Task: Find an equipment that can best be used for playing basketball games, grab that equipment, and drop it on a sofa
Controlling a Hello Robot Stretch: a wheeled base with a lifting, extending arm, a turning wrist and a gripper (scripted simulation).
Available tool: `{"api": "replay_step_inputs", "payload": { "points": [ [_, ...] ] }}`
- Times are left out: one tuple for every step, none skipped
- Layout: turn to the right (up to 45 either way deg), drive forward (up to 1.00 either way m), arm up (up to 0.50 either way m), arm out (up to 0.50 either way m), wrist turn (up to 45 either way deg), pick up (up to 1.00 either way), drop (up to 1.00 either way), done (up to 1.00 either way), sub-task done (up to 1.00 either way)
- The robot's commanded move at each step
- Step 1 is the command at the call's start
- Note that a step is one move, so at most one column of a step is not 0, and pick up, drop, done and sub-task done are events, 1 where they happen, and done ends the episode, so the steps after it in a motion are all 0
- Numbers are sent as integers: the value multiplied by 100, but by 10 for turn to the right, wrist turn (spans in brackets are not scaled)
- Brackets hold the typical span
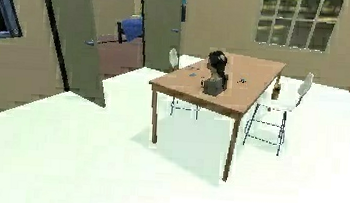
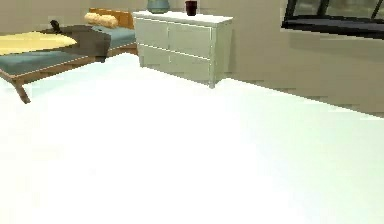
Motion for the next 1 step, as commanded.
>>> {"api": "replay_step_inputs", "payload": {
  "points": [
    [390, 0, 0, 0, 0, 0, 0, 0, 0]
  ]
}}
